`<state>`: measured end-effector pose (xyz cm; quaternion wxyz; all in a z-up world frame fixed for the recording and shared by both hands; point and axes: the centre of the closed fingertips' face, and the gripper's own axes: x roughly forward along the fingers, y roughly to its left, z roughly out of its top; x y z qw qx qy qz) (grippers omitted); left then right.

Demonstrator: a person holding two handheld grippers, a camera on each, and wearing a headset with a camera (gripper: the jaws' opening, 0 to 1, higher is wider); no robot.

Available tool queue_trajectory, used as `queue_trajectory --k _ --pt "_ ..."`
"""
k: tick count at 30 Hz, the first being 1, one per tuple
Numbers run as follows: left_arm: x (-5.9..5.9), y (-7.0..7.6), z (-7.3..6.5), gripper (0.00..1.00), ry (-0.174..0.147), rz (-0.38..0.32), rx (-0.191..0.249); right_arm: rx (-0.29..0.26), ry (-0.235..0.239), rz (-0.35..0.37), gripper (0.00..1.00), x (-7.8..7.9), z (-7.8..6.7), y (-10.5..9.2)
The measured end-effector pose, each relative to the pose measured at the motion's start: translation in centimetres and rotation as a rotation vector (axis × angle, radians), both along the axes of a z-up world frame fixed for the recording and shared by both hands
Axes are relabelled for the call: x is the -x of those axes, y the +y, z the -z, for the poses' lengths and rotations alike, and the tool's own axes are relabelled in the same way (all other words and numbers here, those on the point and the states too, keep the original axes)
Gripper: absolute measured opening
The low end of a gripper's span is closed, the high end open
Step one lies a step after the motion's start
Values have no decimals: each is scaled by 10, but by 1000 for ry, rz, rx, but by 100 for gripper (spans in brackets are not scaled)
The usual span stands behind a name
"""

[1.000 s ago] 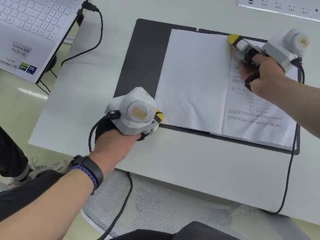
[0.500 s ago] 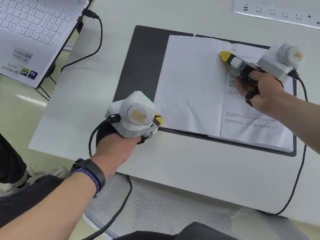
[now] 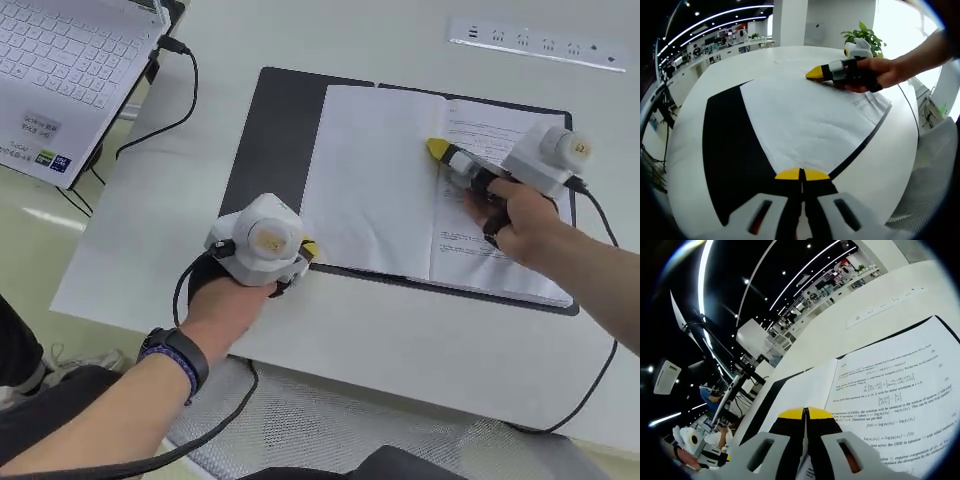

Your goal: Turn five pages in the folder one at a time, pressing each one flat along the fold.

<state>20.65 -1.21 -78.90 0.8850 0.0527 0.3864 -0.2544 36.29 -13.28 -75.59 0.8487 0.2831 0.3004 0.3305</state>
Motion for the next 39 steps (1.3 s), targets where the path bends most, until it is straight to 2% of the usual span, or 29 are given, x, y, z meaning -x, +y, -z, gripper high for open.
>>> queue_trajectory --k 4,14,23,39 --pt "0 1 0 0 0 4 3 -11 -4 -23 0 15 -3 1" --pt "1 1 0 0 3 8 -9 -45 9 -39 0 40 -1 -6" --pt "1 1 1 0 10 -6 8 -18 3 -108 0 69 2 -6" --pt "1 1 0 0 10 -54 65 12 14 -160 0 110 6 -5"
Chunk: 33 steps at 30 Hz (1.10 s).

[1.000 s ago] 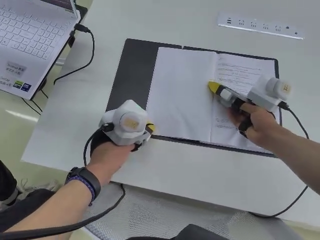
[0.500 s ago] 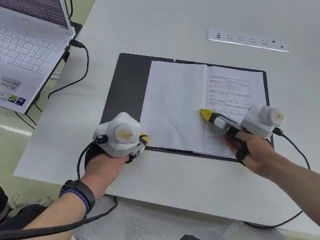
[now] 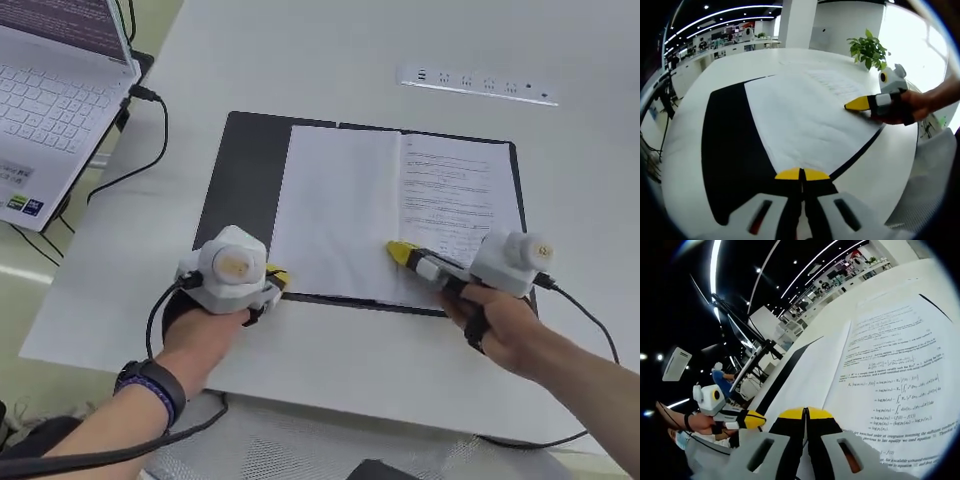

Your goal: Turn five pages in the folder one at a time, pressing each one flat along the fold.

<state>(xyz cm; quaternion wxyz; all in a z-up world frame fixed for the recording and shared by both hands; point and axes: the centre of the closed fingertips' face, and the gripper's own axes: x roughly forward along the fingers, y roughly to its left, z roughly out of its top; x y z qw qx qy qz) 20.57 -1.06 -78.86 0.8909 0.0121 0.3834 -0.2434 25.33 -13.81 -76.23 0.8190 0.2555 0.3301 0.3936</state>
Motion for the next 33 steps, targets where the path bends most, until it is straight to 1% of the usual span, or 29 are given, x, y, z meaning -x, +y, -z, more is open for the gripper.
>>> queue_trajectory --k 4,10,13,16,20,23,26,30,33 --pt "0 -1 0 0 0 -1 1 -6 8 2 0 7 1 -2" --pt "-1 -1 1 0 -1 -5 8 5 9 -1 0 17 2 -3" --pt "-1 0 1 0 1 -11 16 2 14 -6 0 19 6 -8" --pt "-1 0 1 0 -1 -9 11 -1 20 -6 0 26 8 -10" --pt "-1 0 1 0 -2 -10 4 -2 27 -2 0 30 9 -12" --pt "-2 0 1 0 -4 -13 1 12 30 -6 0 34 12 -12" --pt "-2 0 1 0 -4 -15 0 6 36 -1 0 38 15 -14" --pt "-2 0 1 0 -5 -14 0 4 41 1 0 45 15 -13" --pt "-2 0 1 0 -5 -9 -5 1 46 7 0 47 15 -14"
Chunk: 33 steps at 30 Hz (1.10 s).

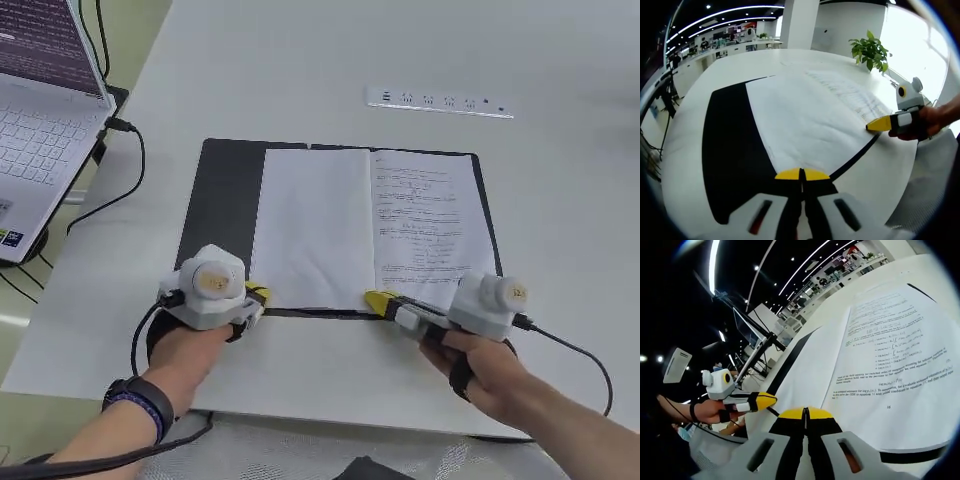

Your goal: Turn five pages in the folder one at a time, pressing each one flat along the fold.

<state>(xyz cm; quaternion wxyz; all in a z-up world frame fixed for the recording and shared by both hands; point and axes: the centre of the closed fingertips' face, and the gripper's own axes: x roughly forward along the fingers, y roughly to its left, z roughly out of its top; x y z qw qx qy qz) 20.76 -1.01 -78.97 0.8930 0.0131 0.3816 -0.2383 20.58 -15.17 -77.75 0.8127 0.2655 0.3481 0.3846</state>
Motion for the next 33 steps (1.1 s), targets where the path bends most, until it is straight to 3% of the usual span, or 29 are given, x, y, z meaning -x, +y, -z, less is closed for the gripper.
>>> queue_trajectory --k 9,12,18,21,33 --pt "1 0 0 0 5 22 -20 6 15 13 0 2 -2 1" --pt "1 0 0 0 15 27 -27 -6 38 13 0 6 -5 2" --pt "3 -4 -1 2 50 57 -28 16 24 0 0 12 -10 -1" --pt "4 -7 -9 4 27 67 -45 20 8 16 0 10 -17 -5" --pt "6 -28 -37 10 -22 106 -42 80 -77 41 13 4 -35 -31"
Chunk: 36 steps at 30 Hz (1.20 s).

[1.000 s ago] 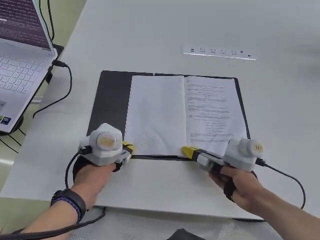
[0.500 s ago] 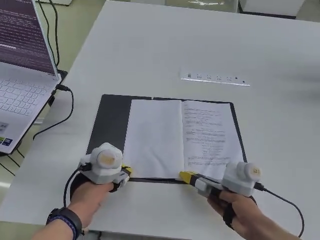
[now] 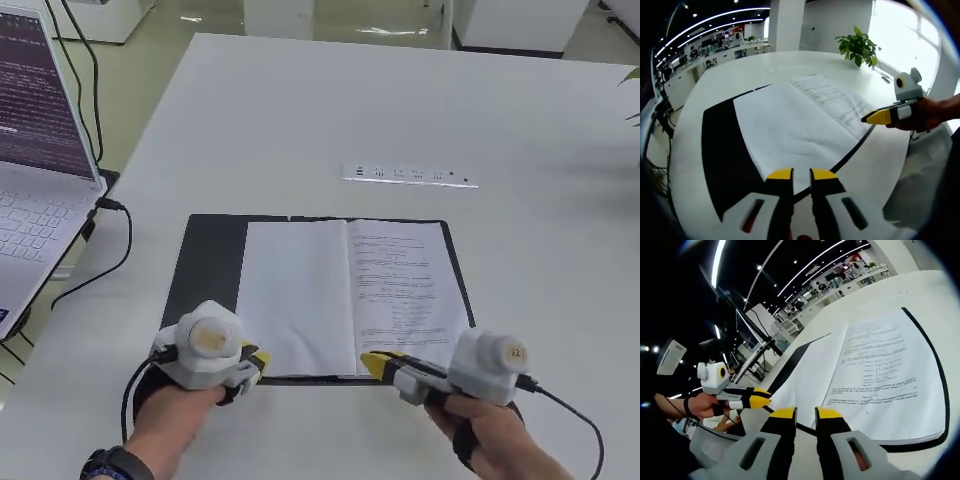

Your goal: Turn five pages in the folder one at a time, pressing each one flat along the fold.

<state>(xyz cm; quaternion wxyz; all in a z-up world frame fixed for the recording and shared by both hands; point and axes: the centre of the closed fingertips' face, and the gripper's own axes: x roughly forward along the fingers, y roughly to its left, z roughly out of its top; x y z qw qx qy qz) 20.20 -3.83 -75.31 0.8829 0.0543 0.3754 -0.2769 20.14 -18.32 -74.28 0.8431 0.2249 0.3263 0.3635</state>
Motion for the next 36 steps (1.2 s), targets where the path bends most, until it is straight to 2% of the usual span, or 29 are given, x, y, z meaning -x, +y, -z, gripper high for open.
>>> queue_trajectory --k 8,19,26,31,33,36 --pt "3 -10 -15 14 -15 19 11 30 -35 9 15 0 -9 -15" --pt "-1 -7 -44 18 -57 22 4 84 -117 30 21 -4 -29 -44" --pt "-2 2 -60 22 -75 6 17 102 -168 48 27 -9 -49 -61" --pt "1 9 -70 28 -81 -20 33 87 -177 88 31 -7 -53 -75" --pt "4 12 -73 29 -94 -36 31 96 -184 95 32 -4 -54 -78" --pt "8 15 -77 31 -97 -57 38 101 -191 96 34 1 -57 -81"
